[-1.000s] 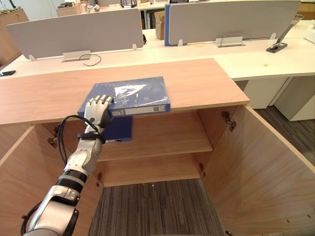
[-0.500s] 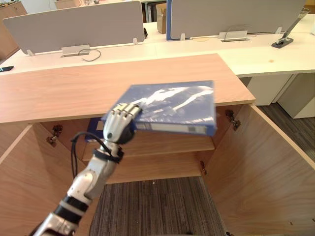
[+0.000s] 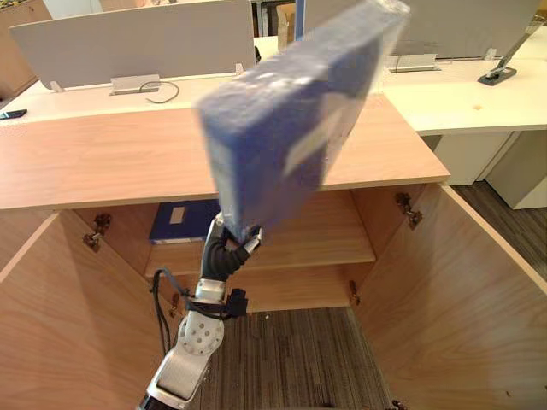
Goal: Walk over to the cabinet, pick up the folder, carry it to the office cabinet, place the folder inside the office cabinet, then close the office cabinet door
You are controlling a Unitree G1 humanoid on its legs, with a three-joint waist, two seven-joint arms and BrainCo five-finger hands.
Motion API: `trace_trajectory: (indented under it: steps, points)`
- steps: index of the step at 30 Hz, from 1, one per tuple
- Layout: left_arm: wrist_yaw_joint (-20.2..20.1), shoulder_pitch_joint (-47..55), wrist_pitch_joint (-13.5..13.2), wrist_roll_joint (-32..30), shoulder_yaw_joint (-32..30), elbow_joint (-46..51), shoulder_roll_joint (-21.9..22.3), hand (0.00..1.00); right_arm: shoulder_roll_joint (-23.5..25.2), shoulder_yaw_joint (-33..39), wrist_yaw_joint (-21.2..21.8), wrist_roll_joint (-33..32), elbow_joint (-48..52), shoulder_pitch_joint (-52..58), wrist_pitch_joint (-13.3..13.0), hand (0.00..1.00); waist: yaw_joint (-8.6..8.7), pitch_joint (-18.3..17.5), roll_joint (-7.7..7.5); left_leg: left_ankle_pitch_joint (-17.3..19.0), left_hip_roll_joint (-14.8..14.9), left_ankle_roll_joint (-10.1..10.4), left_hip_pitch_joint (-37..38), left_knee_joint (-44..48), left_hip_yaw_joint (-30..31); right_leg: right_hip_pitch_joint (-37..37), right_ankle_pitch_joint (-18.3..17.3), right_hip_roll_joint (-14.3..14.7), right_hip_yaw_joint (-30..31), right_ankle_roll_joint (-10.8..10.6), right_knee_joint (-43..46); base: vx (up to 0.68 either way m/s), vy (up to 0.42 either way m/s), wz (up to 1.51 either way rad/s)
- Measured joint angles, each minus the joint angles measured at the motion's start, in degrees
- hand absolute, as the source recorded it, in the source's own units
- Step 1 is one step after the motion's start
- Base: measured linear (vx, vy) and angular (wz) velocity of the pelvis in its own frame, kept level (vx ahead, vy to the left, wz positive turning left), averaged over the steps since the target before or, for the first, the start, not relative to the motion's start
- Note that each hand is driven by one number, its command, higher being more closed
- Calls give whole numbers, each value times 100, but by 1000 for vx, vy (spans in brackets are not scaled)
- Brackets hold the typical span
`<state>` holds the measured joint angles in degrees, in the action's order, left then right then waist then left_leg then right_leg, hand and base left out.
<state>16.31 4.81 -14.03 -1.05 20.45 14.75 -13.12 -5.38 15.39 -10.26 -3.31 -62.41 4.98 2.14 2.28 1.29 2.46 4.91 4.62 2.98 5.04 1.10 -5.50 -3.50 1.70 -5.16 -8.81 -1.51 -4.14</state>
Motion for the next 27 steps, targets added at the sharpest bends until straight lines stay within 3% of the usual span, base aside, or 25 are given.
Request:
trace_trajectory:
  steps: [6, 10, 12, 20, 25, 27]
  points:
    - [-63, 252, 8, -280, 177, -482, 214, 100, 310, -875, -57, -728, 1108, 61, -104, 0, -42, -65, -150, 0, -16, -3, 18, 2, 8, -59, 43, -16, -11, -31, -58, 0, 0, 0]
    - [-227, 591, 655, -774, 304, -1407, 257, 100, 434, -1287, -66, -1348, 2666, 218, -323, 0, -37, -54, -154, -21, -49, -29, -30, 17, -7, -5, 76, -56, 20, -86, -60, 0, 0, -1]
    - [-241, 820, 812, -930, 307, -1459, 248, 100, 433, -1224, -52, -1666, 3382, 313, -466, 0, -55, -31, -171, -27, -51, -29, -111, 40, -30, 75, 87, -59, 59, -105, -60, -12, 3, -4]
    - [-305, 927, 788, -971, 205, -1006, 463, 100, 432, -958, 149, -2661, 6253, 460, -1174, 0, -167, -12, -196, -37, -37, -27, -101, 55, -33, 71, 88, -45, 94, -110, -49, 0, 0, 0]
    - [-355, 926, 788, -1030, 162, -974, 519, 100, 440, -742, 254, -2869, 6877, 223, -1504, 0, -172, -8, -201, -36, -27, -27, -98, 89, -37, 71, 87, -39, 109, -111, -17, -6, 1, 0]
    - [-357, 926, 788, -1043, 132, -974, 531, 100, 441, -697, 266, -2983, 6952, 209, -1525, 0, -178, -7, -203, -35, -22, -26, -98, 100, -38, 73, 86, -35, 115, -113, -3, -32, 4, -1]
